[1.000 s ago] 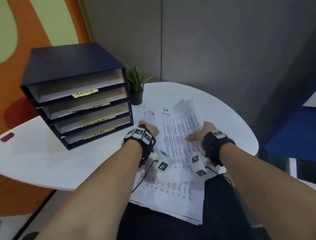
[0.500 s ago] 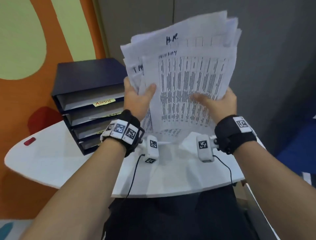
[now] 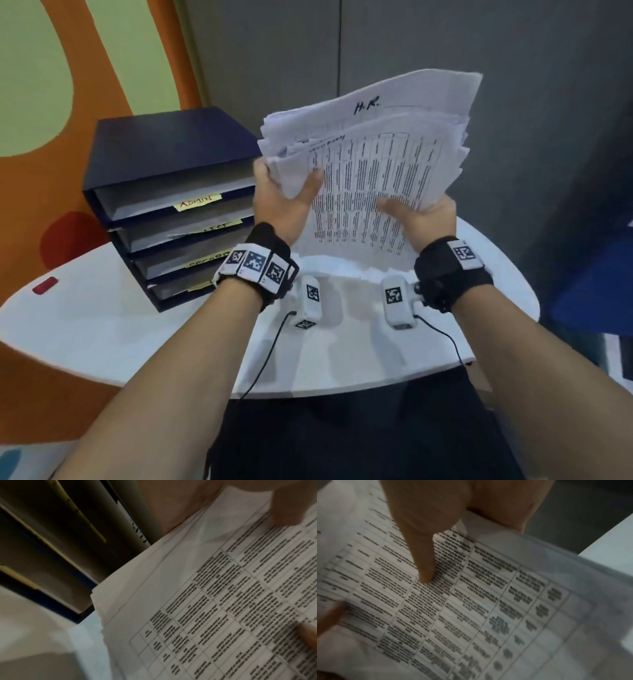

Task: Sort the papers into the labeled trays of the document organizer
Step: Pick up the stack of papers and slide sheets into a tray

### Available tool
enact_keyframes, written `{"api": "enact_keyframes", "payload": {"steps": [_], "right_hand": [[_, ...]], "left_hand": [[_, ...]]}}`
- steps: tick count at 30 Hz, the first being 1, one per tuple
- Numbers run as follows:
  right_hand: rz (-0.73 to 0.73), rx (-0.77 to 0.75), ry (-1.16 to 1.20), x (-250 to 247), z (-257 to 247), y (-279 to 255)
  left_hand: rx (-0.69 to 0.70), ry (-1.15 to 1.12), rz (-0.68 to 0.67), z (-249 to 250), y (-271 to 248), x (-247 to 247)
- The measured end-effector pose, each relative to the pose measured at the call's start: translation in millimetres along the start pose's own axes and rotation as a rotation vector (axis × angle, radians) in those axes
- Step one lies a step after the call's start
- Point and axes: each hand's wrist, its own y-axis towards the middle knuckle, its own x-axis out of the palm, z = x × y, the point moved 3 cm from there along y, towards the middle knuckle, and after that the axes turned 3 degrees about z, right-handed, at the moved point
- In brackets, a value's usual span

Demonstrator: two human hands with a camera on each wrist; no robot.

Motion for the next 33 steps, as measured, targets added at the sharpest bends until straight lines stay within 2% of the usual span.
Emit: {"api": "enact_keyframes", "payload": {"steps": [3, 5, 7, 9, 12, 14, 16, 19, 21, 27, 29, 33], "right_hand": [[-0.049, 0.063, -0.063, -9.8, 19.5, -4.3], [-0.046, 0.18, -0.088, -13.2, 44.9, -13.5], [-0.022, 0.207, -0.131, -9.0, 57.7, -19.6], [0.006, 0.209, -0.187, -0.6, 60.6, -14.4], [0.043, 0.234, -0.231, 1.2, 49.3, 5.9], [0.002, 0.234, -0.299, -4.4, 36.2, 17.9], [-0.095, 0.281, -0.385, -11.5, 25.0, 27.0], [-0.259, 0.428, -0.624, -18.7, 24.3, 29.7], [-0.304, 0.513, -0.815, -21.7, 37.0, 21.3], [-0.408, 0.622, -1.037, -24.2, 110.9, -7.1], [-0.411, 0.638, -1.044, -25.1, 122.0, -11.0], [-0.36, 0.619, -1.152, -33.3, 129.5, -10.9]], "left_hand": [[-0.071, 0.011, -0.053, -12.7, -8.8, 7.2], [-0.157, 0.16, -0.12, -31.3, -25.9, 14.1], [-0.201, 0.349, -0.209, -48.3, -40.2, 26.0], [-0.161, 0.4, -0.177, -53.5, -38.7, 37.4], [-0.125, 0.433, -0.094, -35.8, -18.6, 47.0], [-0.089, 0.489, -0.074, -20.2, -4.2, 44.6], [-0.126, 0.55, -0.108, -9.6, 2.1, 41.6], [-0.334, 0.713, -0.226, -25.8, 0.1, 37.1], [-0.436, 0.808, -0.249, -44.5, -12.0, 32.5], [-0.761, 0.865, -0.366, -115.3, -64.0, 16.4], [-0.761, 0.901, -0.376, -127.3, -64.6, 9.0], [-0.588, 1.088, -0.378, -130.4, -48.1, 2.1]]}}
